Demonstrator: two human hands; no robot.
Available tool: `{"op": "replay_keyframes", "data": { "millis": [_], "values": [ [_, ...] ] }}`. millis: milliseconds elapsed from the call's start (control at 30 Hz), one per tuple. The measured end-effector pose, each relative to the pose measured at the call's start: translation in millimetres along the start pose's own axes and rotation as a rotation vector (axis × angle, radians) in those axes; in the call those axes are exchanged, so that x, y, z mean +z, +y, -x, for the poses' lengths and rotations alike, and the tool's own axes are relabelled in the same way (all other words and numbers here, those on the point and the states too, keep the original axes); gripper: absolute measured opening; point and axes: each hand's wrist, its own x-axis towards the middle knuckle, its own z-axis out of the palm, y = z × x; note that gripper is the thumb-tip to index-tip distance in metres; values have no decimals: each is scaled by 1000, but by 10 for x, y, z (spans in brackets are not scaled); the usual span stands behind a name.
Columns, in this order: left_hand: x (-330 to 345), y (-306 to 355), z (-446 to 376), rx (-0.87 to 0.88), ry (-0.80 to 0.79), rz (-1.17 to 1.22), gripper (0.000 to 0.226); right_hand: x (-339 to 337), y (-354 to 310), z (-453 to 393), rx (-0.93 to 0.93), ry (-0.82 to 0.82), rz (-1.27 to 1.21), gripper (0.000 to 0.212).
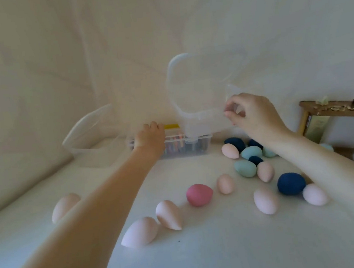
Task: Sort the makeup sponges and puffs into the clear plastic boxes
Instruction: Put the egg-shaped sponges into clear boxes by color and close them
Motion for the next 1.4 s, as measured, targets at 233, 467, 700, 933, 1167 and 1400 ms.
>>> {"op": "replay_keyframes", "data": {
  "millis": [233,467,700,933,1167,1400],
  "values": [
    [-201,-448,661,43,380,384,20,295,-219,337,-228,-49,91,7],
    [-242,-927,1331,253,511,351,28,632,-528,630,-190,-290,1,13],
    [-224,-949,1228,190,93,585,55,558,-635,589,-162,-454,99,22],
    [-192,-1161,1517,127,-16,556,35,452,-1073,561,-325,-302,89,16],
    [-164,-1563,1843,-10,-363,359,46,706,-1725,672,-482,-552,-87,17],
    [-540,-1131,1749,92,137,932,51,679,-1859,498,43,-473,-623,18]
  ]
}}
